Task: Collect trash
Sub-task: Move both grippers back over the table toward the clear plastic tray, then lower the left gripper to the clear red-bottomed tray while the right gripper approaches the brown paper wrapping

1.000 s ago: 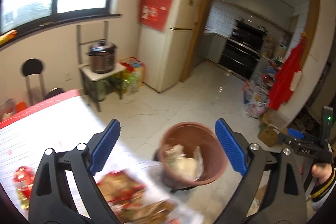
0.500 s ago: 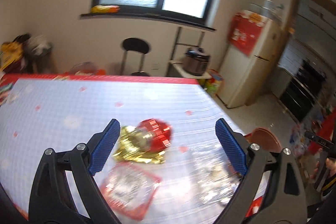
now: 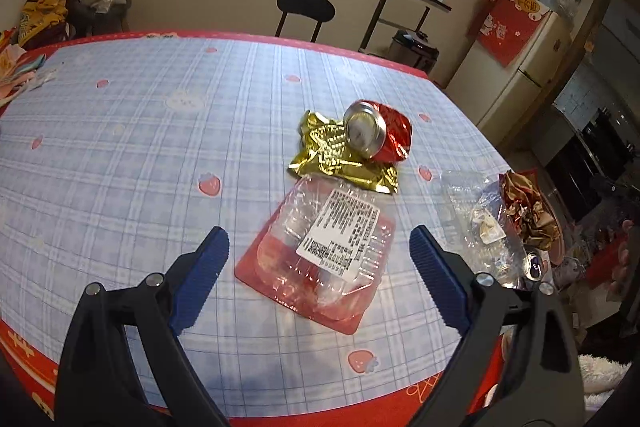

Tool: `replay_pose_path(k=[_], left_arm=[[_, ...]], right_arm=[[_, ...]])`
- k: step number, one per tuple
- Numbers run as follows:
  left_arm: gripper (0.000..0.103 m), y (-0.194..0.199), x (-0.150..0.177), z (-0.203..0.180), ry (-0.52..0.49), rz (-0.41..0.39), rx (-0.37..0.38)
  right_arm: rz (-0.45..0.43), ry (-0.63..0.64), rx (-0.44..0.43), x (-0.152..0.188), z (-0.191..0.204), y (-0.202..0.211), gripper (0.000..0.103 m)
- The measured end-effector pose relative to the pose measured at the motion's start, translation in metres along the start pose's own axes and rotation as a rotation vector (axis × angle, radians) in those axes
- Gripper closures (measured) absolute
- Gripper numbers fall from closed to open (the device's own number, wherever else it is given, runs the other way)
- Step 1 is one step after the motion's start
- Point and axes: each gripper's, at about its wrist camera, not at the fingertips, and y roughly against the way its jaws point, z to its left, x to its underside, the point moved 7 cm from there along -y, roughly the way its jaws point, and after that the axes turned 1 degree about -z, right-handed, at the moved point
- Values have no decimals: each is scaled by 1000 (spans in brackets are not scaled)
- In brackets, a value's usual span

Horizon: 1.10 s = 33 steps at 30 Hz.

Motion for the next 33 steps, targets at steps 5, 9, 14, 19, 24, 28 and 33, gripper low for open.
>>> replay_pose_path(k=[5,9,14,19,24,28,33], left_arm=[[14,-21,18,12,59,51,46],[11,-35,24,6,-20,77,50],[6,-51,28,-9,-150,115,57],[6,-67,37,-25,-355,130,4],[6,-77,36,-27,-421,125,-17],[5,-82,33,-26,-449,122,-20],[5,-88,27,-27,-454,119,-7]], right_arm=[[40,24,-2,13,27,-11,5],[78,23,16,25,36,-19,5],[93,-5,32,32,41,-23,5],[99,-25,43,38,44,-23,5],[104,-53,60,42,39,-25,5],[108,-65,72,43,38,-27,5],[112,-56,70,42,43,-30,5]])
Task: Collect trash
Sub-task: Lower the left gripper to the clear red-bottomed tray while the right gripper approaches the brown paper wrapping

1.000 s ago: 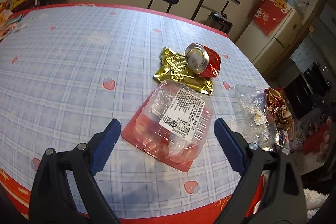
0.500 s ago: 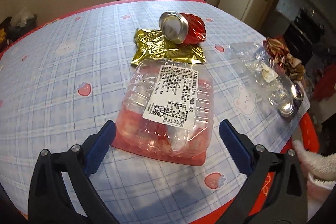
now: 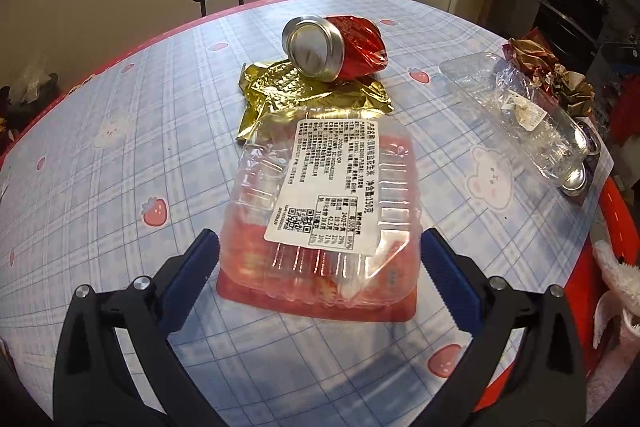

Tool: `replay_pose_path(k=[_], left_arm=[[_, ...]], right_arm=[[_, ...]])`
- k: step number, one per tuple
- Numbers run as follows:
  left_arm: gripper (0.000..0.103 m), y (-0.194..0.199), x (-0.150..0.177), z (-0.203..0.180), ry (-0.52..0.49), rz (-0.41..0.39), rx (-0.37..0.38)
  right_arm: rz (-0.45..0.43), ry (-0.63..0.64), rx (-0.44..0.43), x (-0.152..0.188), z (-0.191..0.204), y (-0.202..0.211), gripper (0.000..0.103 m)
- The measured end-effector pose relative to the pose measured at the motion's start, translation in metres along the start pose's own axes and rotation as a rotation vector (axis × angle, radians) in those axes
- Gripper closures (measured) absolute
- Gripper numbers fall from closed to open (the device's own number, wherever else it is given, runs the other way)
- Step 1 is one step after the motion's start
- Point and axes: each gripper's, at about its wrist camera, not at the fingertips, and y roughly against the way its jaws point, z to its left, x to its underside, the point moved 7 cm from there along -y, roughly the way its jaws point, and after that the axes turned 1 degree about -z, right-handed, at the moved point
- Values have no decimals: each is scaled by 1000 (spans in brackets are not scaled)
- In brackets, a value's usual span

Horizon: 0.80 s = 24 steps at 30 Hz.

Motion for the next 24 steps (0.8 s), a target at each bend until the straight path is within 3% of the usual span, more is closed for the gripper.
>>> replay_pose_path(k=[4,7,11,14,24], left_arm=[[5,0,-7,5,30,2,26],[5,9,-14,11,67,-41,84],[6,16,-22,33,209,-81,191],[6,13,-23,46,277,-69,207],[6,2,-18,32,224,-14,250]], right_arm=[[-5,5,2,-1,0,1,5],[-8,-2,8,-2,-3,2,5],[-6,-8,11,-2,-6,1,5],[1,-6,6,-1,-4,-1,5],[4,3,5,-2,-3,-3,5]])
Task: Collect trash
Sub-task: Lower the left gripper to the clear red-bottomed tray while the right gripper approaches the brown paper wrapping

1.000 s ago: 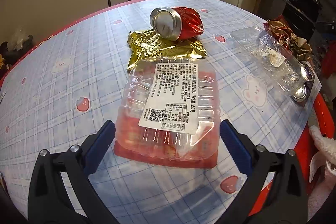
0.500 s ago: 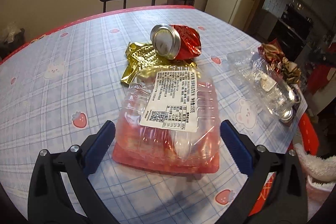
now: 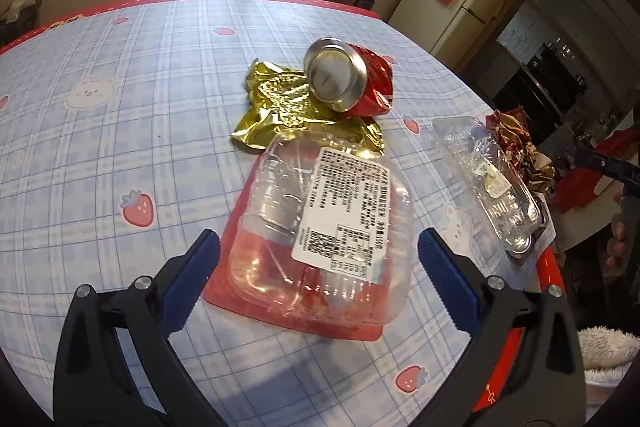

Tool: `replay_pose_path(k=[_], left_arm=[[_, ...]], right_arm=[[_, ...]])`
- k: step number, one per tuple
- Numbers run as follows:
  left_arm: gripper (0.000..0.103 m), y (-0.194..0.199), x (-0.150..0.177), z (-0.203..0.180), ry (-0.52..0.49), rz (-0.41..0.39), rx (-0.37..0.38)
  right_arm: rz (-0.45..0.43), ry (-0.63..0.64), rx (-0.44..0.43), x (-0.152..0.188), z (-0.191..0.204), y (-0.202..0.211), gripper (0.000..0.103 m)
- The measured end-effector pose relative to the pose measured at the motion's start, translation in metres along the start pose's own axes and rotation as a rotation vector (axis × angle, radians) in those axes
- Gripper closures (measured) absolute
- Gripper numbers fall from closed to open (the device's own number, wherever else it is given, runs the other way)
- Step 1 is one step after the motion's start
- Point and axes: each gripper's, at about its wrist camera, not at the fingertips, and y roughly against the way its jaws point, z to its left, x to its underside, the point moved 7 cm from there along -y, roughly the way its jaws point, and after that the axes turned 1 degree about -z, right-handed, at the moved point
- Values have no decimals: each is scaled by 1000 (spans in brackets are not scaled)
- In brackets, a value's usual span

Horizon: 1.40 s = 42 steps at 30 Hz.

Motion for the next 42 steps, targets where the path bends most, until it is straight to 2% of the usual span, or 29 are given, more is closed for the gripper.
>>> replay_pose_path(k=[5,11,17,21,24,29,33,38,42], left_arm=[[6,-8,12,-27,-200,23,-86],[6,-16,18,-37,-281,43,-139],[5,-22,14,-37,-255,46,-156],[5,-28,11,-37,-192,59,-140],[6,-22,7,-43,-196,57,-168],[6,-4,1,-63,-234,3,-196],[6,-22,8,-71,-333,31,-305],[5,-35,3,-48,-257,22,-413],[4,-42,2,-50,-318,19,-457]], right_arm=[[8,-7,2,1,-3,-2,5],[9,-4,-2,2,-2,-3,5],[15,-10,1,3,-4,-5,5],[15,-10,0,3,-4,-5,5],[12,-14,2,3,-5,-4,5],[15,-34,-3,3,-12,-6,5],[18,-31,-16,5,-11,-8,5],[18,-36,-12,9,-20,-7,5],[26,-70,6,16,-36,-7,5]])
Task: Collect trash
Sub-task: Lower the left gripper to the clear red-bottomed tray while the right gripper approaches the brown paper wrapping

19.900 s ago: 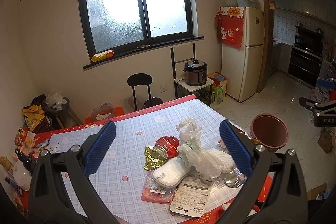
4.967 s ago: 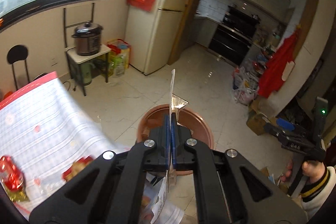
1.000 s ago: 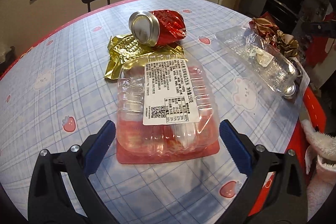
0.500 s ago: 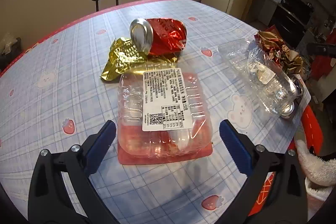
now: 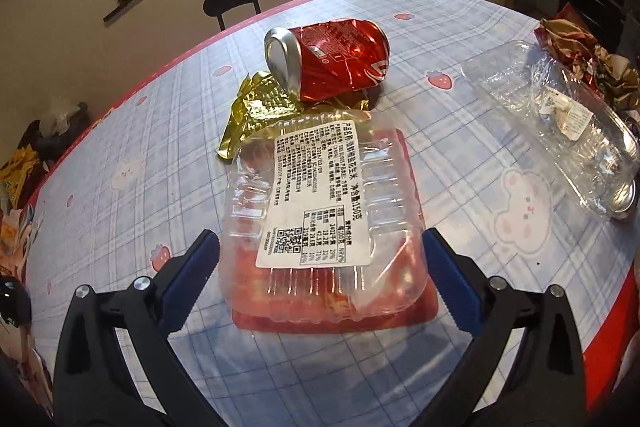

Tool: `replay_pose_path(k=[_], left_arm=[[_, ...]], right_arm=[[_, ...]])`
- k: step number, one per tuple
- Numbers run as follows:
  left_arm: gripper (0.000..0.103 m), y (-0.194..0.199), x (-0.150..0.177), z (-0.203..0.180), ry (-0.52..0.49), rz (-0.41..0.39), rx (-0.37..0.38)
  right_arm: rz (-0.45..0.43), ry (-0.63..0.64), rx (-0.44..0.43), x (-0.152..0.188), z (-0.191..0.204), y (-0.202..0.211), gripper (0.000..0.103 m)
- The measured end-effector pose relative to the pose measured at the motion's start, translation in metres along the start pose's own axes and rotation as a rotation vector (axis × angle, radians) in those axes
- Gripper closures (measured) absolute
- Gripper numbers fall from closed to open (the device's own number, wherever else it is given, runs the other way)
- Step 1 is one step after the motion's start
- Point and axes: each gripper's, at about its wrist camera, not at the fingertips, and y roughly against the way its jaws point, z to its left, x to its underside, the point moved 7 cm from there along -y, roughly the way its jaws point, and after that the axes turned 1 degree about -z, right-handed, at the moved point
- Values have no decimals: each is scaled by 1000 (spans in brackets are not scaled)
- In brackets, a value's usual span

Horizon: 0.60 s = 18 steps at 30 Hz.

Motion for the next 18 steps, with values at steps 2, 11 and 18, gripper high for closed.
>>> replay_pose_path(k=[2,11,18], left_arm=[[4,-2,0,-1,-15,-5,-10],[8,-2,2,2,-14,-9,10],[9,15,4,14,124,-9,159]], right_arm=[[0,-13,6,2,-6,1,5],[-3,-14,0,2,-8,1,5],[-8,-7,-8,-3,-4,0,5]])
